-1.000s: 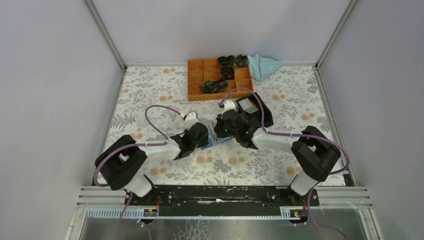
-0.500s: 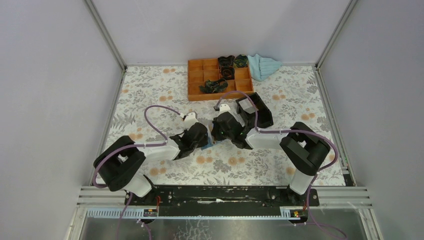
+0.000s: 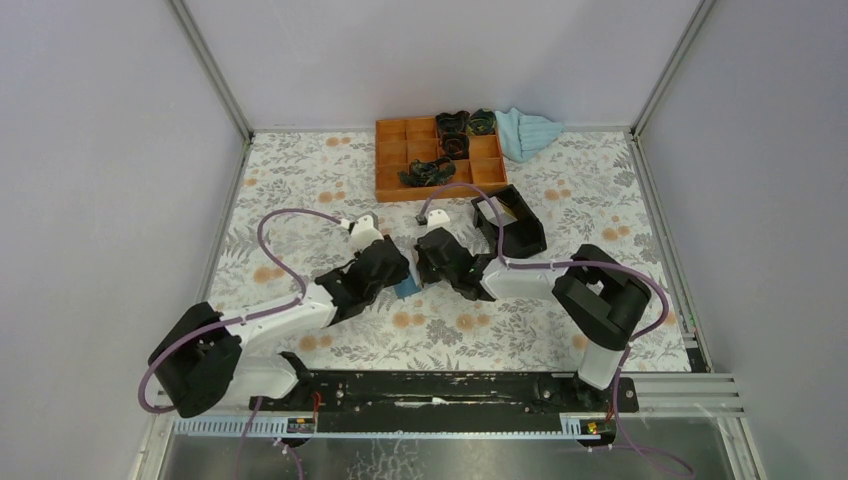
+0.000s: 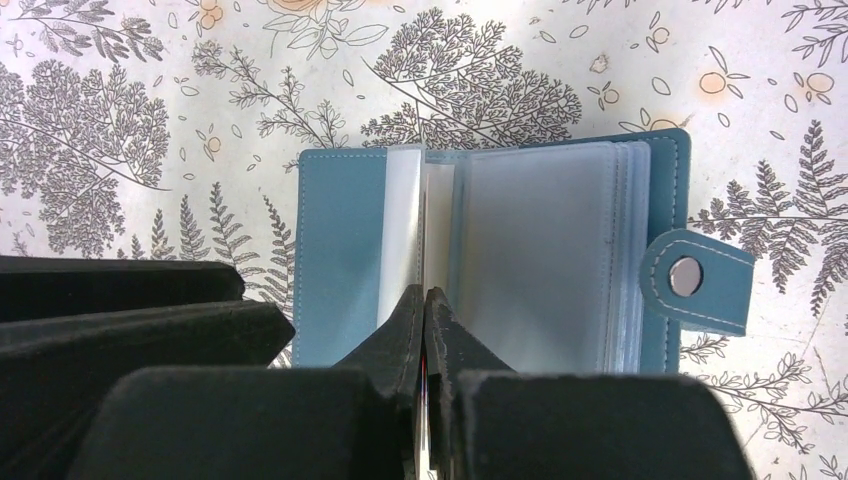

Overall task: Put the credit cards into the card holder
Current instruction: Insert the credit card into the card holder.

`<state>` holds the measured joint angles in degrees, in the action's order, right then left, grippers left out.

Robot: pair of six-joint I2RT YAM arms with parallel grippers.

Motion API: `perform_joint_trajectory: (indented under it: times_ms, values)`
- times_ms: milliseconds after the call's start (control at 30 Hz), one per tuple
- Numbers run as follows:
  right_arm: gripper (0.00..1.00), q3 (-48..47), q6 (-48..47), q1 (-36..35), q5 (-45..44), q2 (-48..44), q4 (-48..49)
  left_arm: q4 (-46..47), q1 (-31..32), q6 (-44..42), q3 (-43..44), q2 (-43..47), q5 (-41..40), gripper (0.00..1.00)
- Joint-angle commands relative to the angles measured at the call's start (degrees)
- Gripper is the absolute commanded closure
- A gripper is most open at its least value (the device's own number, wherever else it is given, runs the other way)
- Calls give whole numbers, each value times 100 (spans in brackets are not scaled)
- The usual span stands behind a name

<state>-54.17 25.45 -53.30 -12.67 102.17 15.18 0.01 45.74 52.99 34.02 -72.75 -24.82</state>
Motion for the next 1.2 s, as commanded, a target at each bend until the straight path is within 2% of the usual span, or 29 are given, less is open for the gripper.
perform_joint_trajectory:
  times_ms: [0,200,633,967,1167]
  values:
    - [100,-252,-293,-243,-557,32,-353,-168,46,-23,218,39,-315,63]
    - [100,-373,-441,-402,-874,-143,-527,-167,48,-43,348,-198,-324,63]
    - [100,-266,-421,-486,-860,-495,-541,-145,43,-106,369,-456,-573,64]
    - [100,-195,-392,-579,-823,-311,-474,-156,7,-74,560,-531,-1122,65]
    - [100,-179,-456,-684,-964,-294,-463,-140,-150,-163,817,-696,-1113,65]
